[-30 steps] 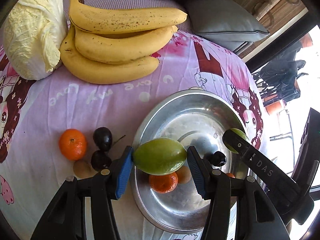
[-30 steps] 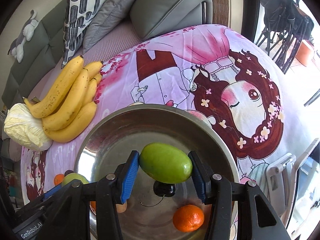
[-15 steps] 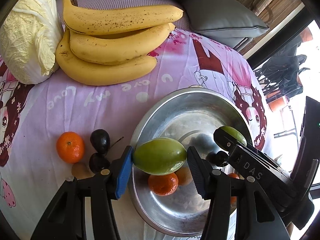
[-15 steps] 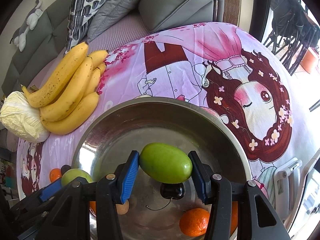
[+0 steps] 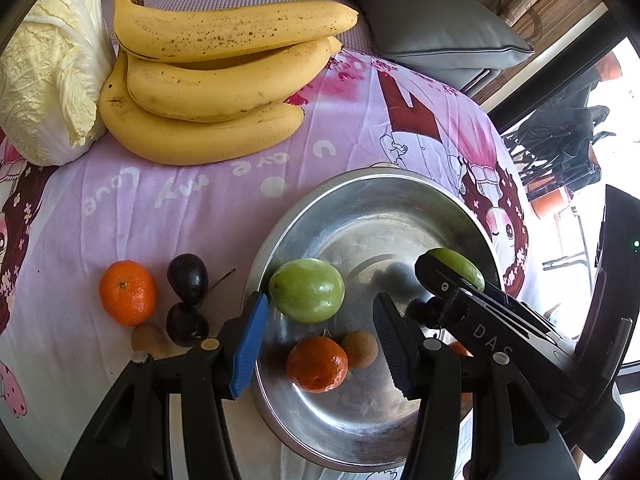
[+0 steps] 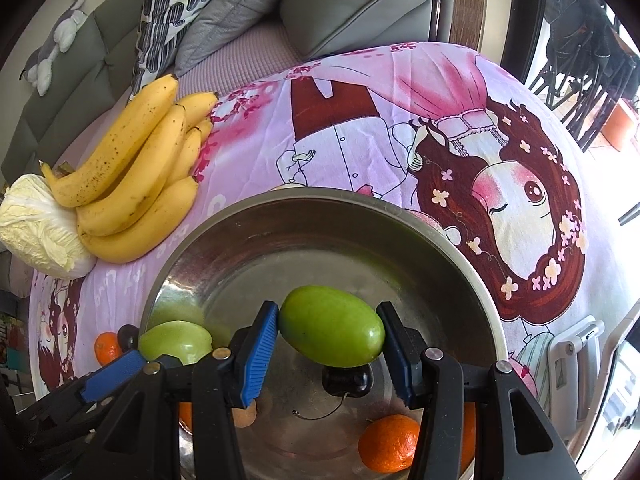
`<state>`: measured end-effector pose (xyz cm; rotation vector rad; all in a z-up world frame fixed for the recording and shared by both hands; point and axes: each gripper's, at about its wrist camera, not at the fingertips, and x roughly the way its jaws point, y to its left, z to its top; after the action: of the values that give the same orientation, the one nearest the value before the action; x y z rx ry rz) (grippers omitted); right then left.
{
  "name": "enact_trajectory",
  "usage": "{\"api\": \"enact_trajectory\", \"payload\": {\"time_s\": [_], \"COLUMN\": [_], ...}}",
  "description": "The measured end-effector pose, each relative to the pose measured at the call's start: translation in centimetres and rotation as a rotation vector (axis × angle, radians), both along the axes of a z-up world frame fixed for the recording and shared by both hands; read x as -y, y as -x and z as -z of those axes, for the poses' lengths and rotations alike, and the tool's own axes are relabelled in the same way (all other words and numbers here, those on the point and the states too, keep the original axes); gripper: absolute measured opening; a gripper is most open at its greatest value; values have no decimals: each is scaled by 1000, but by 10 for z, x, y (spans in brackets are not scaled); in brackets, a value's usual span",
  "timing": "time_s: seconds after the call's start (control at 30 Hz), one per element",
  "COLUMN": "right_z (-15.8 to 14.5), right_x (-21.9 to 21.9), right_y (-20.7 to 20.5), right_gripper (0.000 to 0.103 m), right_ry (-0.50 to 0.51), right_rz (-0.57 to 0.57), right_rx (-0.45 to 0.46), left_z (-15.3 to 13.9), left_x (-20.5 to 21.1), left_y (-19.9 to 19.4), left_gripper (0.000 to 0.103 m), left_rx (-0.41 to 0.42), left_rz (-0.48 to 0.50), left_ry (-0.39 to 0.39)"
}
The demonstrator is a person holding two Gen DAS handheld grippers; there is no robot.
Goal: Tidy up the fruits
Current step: 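Open the right gripper to drop the mango while the left gripper releases its green fruit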
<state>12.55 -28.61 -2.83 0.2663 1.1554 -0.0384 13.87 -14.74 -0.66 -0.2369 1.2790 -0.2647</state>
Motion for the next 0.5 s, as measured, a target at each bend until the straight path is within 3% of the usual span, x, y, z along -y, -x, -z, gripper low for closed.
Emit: {"api": "enact_trajectory", "payload": {"time_s": [0.5], "right_z": [-1], "right_x": [-1], "right_y": [-1], "right_gripper": [54], "right_ry": [10], "right_rz": [-24], "right_rx": [0], "left_z": [-21], "left_x": [-15], "left_y": [5], "left_gripper": [56], "left_rx": [32], "left_rz": [-40], "left_ry": [-19]}}
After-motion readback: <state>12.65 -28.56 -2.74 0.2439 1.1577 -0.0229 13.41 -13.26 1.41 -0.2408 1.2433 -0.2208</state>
